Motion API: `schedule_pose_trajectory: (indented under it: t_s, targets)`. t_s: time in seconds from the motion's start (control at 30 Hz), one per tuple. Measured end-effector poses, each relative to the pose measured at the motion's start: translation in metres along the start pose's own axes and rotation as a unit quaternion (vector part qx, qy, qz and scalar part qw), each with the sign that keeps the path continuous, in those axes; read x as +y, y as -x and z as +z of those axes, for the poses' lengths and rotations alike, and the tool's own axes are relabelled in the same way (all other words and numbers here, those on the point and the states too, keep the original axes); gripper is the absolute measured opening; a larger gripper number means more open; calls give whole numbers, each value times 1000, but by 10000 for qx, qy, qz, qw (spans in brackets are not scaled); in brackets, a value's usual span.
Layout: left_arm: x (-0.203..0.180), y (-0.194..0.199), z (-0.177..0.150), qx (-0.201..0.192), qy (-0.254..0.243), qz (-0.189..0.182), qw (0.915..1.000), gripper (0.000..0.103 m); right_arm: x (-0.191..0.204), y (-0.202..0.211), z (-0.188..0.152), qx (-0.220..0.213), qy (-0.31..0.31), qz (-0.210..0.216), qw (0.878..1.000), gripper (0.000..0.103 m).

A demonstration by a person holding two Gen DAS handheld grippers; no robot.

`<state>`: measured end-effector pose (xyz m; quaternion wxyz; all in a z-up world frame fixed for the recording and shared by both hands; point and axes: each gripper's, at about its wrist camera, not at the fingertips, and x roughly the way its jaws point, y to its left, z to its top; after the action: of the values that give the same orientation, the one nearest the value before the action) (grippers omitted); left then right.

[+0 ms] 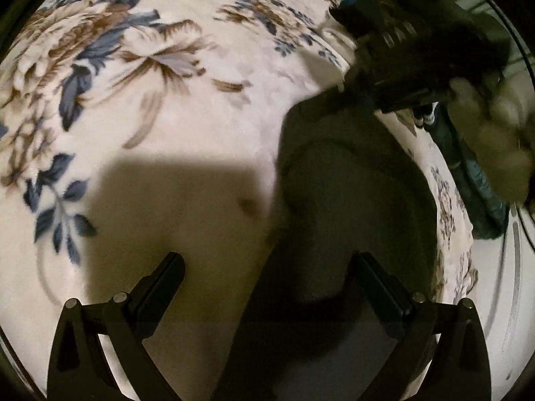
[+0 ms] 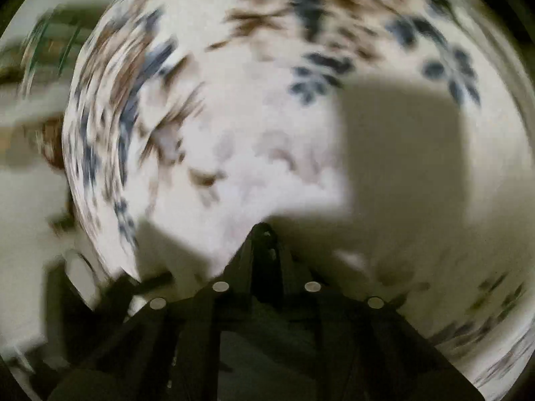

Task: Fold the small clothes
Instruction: 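Grasp the folded dark sweater edges with both grippers and lift it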

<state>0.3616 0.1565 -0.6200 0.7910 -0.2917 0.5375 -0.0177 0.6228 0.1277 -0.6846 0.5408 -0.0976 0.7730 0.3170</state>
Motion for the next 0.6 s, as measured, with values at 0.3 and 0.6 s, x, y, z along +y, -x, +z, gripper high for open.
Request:
schedule_pose_trajectory:
  t_s: [0.3,0.6]
  targets:
    - [-5,-5,-2,379,-285,-116,9988,103,-76,-19,-7,-194,-2110,1650,9633,9]
    - [3,4,19,456,-23,-455,9979,103,-150,98,-140,-1599,-2128,2165,9393,82]
